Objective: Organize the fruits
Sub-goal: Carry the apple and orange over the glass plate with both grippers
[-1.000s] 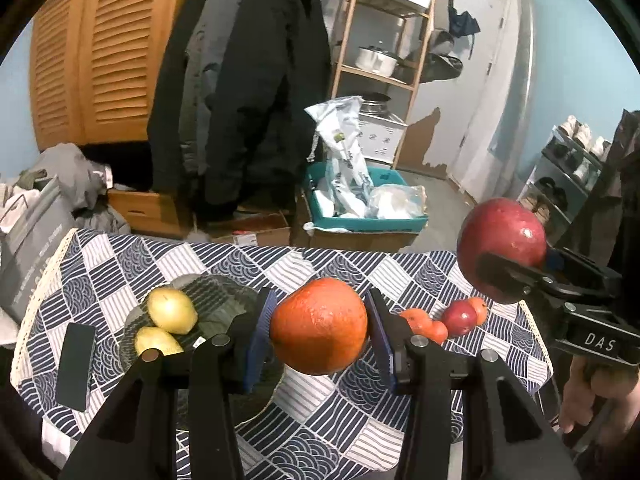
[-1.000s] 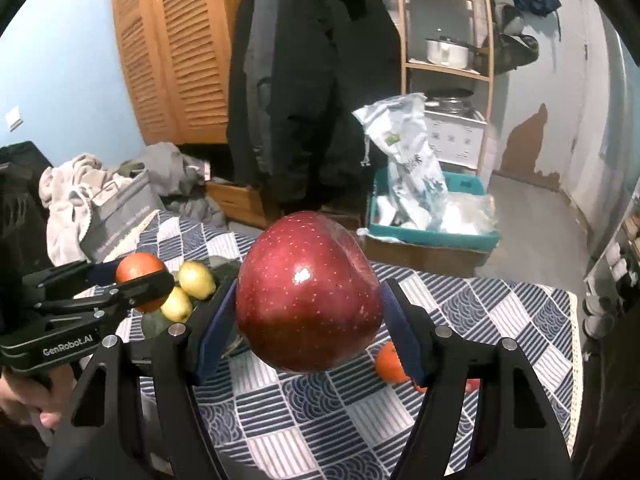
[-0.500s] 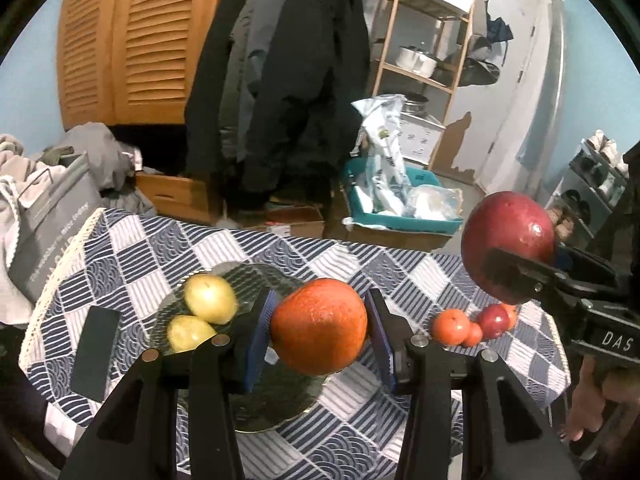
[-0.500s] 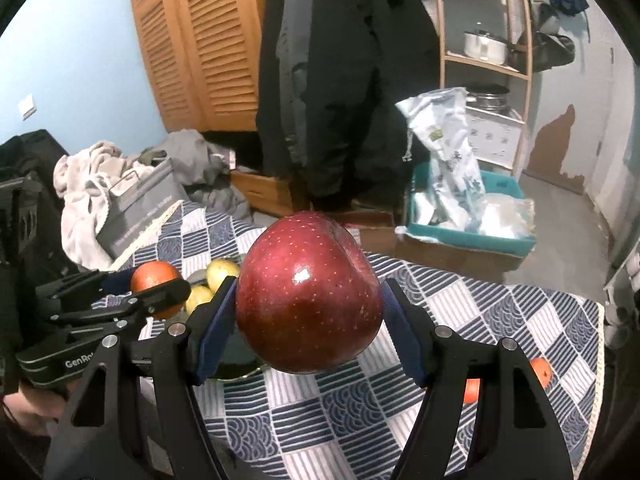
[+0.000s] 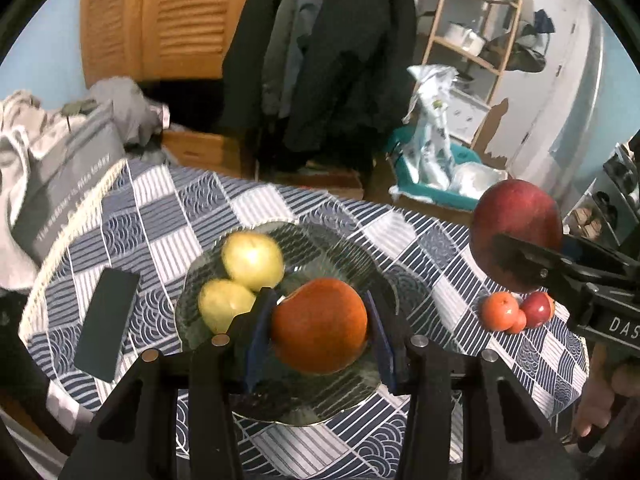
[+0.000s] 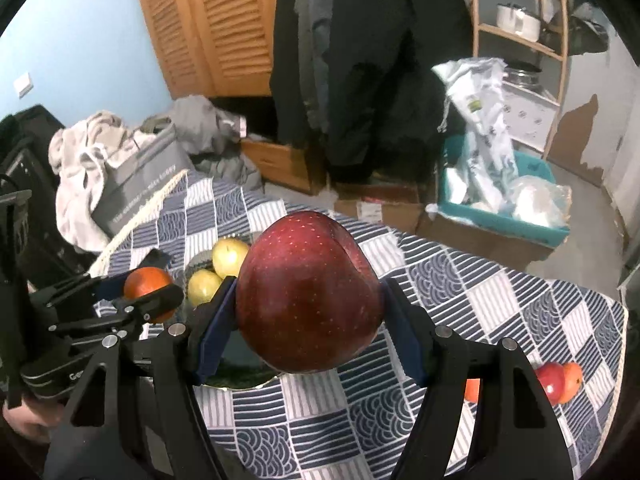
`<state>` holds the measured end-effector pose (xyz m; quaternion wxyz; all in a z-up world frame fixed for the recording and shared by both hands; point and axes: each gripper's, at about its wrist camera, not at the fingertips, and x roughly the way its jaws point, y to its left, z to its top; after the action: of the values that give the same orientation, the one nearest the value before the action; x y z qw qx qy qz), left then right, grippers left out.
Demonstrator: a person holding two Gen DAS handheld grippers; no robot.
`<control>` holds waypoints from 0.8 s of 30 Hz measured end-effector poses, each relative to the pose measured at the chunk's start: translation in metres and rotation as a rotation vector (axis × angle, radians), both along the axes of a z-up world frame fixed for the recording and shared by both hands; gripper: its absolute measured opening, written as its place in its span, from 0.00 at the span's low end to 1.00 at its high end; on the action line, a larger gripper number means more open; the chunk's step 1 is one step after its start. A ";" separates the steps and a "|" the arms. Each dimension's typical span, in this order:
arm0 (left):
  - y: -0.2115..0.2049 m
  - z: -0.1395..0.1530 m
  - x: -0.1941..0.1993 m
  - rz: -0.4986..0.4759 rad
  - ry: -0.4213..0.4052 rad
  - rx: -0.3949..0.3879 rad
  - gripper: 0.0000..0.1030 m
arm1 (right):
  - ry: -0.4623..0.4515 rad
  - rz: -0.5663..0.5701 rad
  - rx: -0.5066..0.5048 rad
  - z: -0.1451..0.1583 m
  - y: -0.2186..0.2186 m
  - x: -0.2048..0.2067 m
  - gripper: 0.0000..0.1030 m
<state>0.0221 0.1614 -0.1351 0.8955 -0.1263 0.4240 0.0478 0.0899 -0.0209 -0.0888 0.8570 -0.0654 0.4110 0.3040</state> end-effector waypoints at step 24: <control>0.040 -0.077 0.004 0.093 0.245 -0.014 0.45 | 0.258 0.125 -0.125 -0.109 0.068 0.020 0.69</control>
<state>0.0264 0.2016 -0.2121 0.8328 -0.1453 0.5245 0.1011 0.1100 0.0468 -0.1983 0.7708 -0.1045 0.5309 0.3363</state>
